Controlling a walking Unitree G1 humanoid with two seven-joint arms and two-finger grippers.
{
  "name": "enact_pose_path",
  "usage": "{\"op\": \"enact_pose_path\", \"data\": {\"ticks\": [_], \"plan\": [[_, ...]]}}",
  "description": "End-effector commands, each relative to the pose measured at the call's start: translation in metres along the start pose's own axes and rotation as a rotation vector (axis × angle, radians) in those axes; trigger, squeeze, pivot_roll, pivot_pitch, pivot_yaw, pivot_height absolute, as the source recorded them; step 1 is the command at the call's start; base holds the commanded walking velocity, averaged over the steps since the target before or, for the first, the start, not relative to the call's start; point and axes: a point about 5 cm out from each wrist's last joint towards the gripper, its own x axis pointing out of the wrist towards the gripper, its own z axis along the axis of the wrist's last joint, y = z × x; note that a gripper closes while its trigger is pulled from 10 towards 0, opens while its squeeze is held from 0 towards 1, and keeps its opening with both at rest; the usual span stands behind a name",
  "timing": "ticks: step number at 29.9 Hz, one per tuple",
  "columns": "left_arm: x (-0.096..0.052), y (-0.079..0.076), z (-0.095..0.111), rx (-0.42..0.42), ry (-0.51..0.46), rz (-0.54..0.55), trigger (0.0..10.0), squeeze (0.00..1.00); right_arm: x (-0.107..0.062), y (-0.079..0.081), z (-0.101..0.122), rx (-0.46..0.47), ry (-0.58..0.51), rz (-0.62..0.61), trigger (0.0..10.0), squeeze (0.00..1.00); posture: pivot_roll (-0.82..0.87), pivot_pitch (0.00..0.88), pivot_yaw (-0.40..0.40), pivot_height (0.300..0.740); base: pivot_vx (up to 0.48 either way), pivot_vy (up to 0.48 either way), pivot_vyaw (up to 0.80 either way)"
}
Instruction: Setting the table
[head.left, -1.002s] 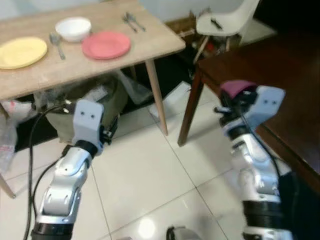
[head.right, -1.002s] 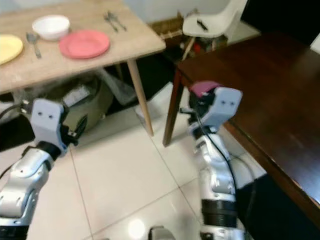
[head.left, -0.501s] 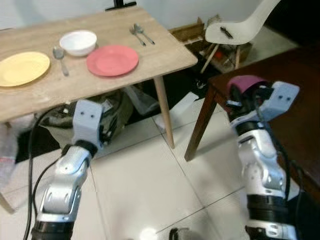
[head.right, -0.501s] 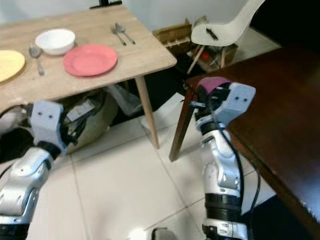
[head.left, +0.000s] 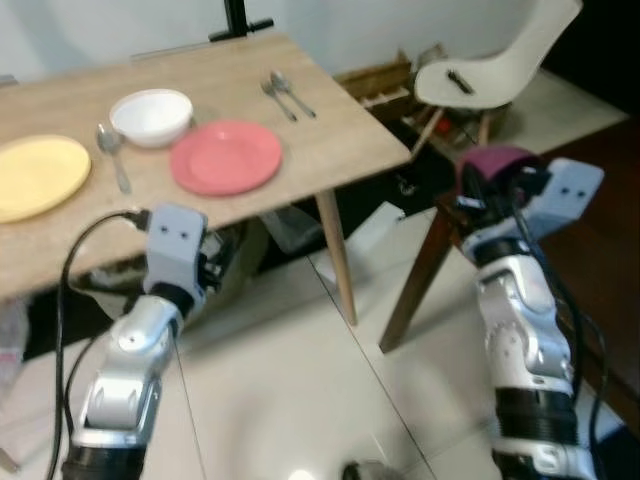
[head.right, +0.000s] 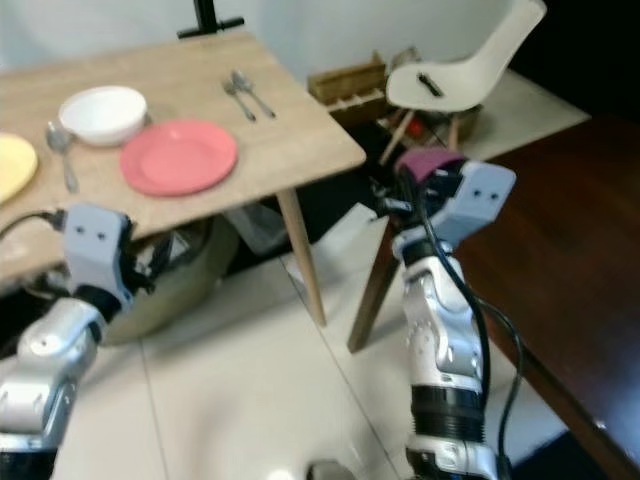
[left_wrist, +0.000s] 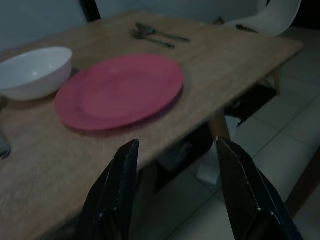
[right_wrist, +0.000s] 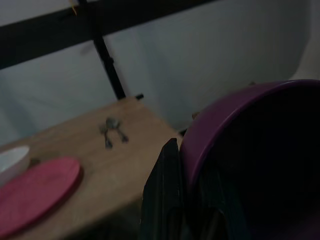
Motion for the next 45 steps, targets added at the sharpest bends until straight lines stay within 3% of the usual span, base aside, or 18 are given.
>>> {"op": "enact_pose_path", "data": {"ticks": [1, 37, 41, 44, 45], "plan": [[-0.004, 0.006, -0.007, 0.013, 0.027, 0.019, 10.0, 0.0, 0.001, 0.007, 0.001, 0.001, -0.014, 0.026, 10.0, 0.0, -0.02, 0.031, 0.047, 0.74, 0.454, 0.0, 0.0], [-0.005, 0.0, 0.002, 0.062, -0.025, -0.022, 10.0, 0.0, 0.002, 0.011, 0.0, -0.036, -0.009, 0.064, 10.0, 0.0, -0.02, 0.045, 0.049, 0.74, 0.422, 0.0, 0.0], [-0.006, -0.002, 0.01, 0.073, -0.074, -0.068, 10.0, 0.0, 0.002, 0.014, -0.002, -0.088, 0.005, 0.108, 10.0, 0.0, -0.02, 0.044, 0.047, 0.74, 0.0, 0.0, 0.0], [-0.013, -0.009, 0.018, 0.194, -0.098, -0.272, 10.0, 0.0, 0.004, 0.014, -0.003, -0.152, 0.046, 0.179, 10.0, 0.0, -0.01, 0.044, 0.045, 0.74, 0.0, 0.0, 0.0], [-0.013, -0.009, 0.018, 0.194, -0.098, -0.272, 10.0, 0.0, 0.004, 0.014, -0.003, -0.152, 0.046, 0.179, 10.0, 0.0, -0.01, 0.044, 0.045, 0.74, 0.0, 0.0, 0.0]]}}
